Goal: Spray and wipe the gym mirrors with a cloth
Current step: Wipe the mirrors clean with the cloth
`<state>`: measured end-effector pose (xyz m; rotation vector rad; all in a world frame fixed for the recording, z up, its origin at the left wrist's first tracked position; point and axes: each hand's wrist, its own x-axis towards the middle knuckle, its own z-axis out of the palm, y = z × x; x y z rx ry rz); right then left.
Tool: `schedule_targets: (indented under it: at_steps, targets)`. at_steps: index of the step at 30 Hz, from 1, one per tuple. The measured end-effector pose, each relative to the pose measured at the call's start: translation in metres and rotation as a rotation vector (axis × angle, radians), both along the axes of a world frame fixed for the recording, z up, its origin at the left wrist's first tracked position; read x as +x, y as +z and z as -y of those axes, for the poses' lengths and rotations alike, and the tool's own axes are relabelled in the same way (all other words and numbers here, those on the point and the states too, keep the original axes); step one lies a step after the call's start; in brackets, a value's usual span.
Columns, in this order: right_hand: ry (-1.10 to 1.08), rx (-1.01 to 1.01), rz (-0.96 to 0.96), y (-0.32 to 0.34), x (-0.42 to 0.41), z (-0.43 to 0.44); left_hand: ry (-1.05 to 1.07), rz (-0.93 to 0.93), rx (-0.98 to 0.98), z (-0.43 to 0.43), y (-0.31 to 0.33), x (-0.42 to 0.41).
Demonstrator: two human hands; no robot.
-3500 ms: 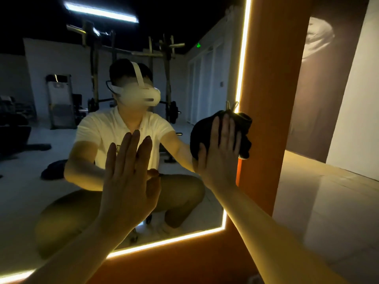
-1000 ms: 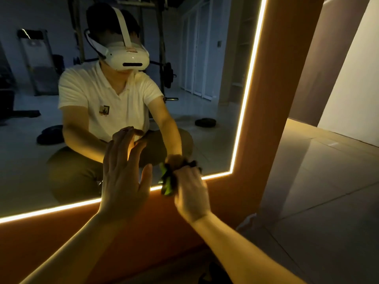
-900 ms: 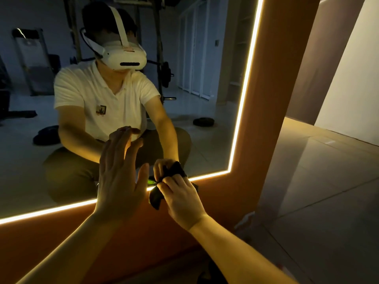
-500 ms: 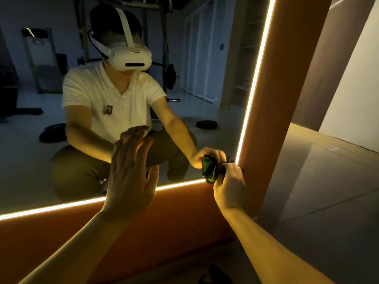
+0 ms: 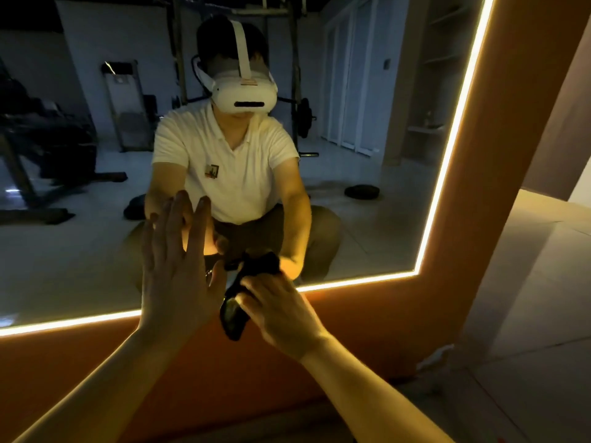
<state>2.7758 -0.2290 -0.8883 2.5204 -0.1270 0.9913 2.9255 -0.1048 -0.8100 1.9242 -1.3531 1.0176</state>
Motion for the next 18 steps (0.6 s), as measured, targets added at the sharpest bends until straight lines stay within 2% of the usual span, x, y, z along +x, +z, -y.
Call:
schedule_targets:
  at_steps: [2,7,9,11,14,15,16,18]
  targets:
    - [-0.039,0.102,0.176,0.012,-0.016,0.018,-0.009,0.032,-0.012,-0.001,-0.001,0.002]
    - [-0.355,0.338,0.870,0.086,-0.052,0.065,-0.053,0.092,-0.082,-0.008,0.000,0.005]
    - [-0.362,0.442,0.968,0.096,-0.044,0.061,-0.052,0.078,-0.094,-0.006,0.005,0.004]
    - [-0.246,0.387,0.840,0.084,-0.020,0.038,-0.055,0.084,-0.088,-0.003,0.009,0.002]
    - [-0.018,0.118,0.312,0.055,0.010,0.006,-0.050,0.110,-0.080,0.003,0.011,-0.003]
    - [0.013,0.057,0.219,0.053,0.011,0.007,-0.050,0.112,-0.084,0.004,0.011,-0.004]
    - [0.014,0.038,0.210,0.054,0.008,0.013,-0.053,0.108,-0.091,0.005,0.012,-0.005]
    - [-0.054,0.091,0.327,0.063,-0.008,0.028,-0.065,0.092,-0.111,0.006,0.016,-0.005]
